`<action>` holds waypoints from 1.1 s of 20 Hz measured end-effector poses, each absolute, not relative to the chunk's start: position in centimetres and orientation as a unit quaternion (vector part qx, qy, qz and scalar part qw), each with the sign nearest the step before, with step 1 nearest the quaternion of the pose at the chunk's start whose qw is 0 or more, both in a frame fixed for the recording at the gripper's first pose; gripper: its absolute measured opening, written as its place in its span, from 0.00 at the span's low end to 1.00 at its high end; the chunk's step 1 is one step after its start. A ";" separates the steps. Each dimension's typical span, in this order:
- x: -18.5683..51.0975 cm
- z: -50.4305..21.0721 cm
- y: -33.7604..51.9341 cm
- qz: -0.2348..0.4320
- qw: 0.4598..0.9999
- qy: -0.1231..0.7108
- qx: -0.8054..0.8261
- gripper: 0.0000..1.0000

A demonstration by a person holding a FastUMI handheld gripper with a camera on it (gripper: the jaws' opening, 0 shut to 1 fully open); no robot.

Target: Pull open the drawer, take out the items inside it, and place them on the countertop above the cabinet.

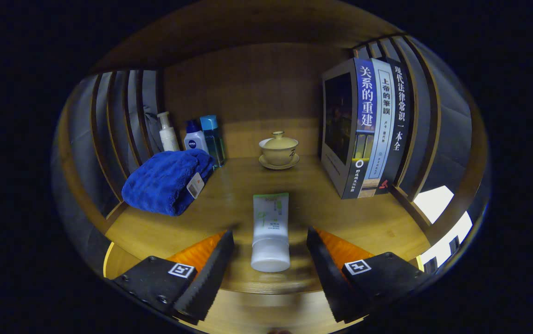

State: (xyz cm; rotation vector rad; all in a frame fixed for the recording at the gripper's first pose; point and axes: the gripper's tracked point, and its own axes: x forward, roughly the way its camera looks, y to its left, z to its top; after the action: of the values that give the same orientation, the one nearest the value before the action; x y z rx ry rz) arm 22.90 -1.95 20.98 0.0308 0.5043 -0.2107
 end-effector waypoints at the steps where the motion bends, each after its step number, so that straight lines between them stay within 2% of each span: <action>1: 22.7 21.6 -1.8 -0.103 0.965 0.239 0.013 1.00; 8: 19.3 28.3 0.7 -0.086 0.985 0.147 -0.003 0.99; 13: 13.5 34.1 4.1 -0.086 0.994 0.058 -0.039 0.99; 15: 11.3 35.5 6.4 -0.066 0.996 0.032 -0.044 0.99; 22: 3.0 34.0 11.0 -0.019 0.999 0.017 -0.023 0.99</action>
State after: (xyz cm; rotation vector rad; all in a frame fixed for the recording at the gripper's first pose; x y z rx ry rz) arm 2.98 11.05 33.97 -0.0455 0.0339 -0.0381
